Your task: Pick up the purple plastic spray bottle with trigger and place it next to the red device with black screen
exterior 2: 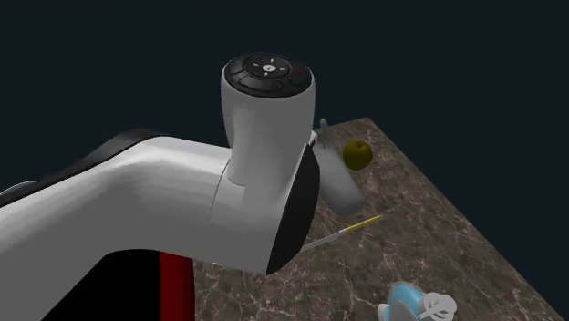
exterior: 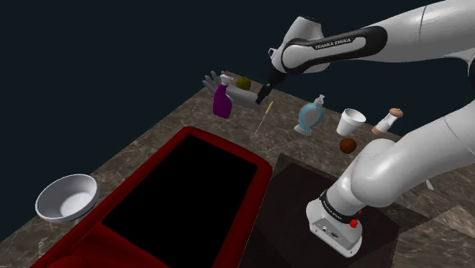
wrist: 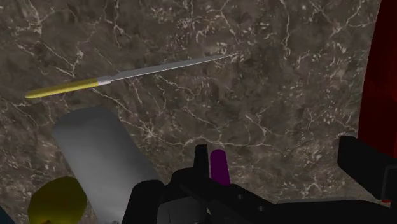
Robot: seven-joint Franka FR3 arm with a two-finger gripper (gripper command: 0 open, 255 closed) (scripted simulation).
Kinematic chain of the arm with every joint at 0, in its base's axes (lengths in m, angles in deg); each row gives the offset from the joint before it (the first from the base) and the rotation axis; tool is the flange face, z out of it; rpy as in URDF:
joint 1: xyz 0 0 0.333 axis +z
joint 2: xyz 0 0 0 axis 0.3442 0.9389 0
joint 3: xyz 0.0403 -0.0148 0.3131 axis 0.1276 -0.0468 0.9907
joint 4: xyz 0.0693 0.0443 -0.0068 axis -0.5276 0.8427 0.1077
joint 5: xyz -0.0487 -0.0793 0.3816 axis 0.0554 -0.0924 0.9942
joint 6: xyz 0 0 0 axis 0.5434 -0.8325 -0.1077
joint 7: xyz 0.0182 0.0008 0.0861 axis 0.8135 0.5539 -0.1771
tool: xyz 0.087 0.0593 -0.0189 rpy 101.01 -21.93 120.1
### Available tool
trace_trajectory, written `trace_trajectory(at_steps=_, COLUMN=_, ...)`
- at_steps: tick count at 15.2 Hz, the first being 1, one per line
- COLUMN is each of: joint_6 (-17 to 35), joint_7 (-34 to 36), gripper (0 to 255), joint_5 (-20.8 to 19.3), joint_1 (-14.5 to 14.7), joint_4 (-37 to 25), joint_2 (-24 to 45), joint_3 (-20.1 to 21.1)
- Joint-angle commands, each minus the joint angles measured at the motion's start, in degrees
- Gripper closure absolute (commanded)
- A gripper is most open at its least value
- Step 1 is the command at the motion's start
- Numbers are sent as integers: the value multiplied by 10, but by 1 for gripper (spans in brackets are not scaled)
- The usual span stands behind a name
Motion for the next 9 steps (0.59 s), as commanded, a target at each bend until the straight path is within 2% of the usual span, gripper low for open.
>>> trace_trajectory(at_steps=1, joint_6=38, joint_7=-33, gripper=0, joint_5=26, joint_1=13, joint_4=-19, joint_2=46, joint_3=-13)
trace_trajectory(at_steps=6, joint_6=111, joint_7=-137, gripper=0, joint_5=126, joint_1=41, joint_4=-77, joint_2=161, joint_3=-34)
trace_trajectory(at_steps=9, joint_6=137, joint_7=-210, gripper=0, joint_5=201, joint_1=44, joint_4=-124, joint_2=230, joint_3=-32)
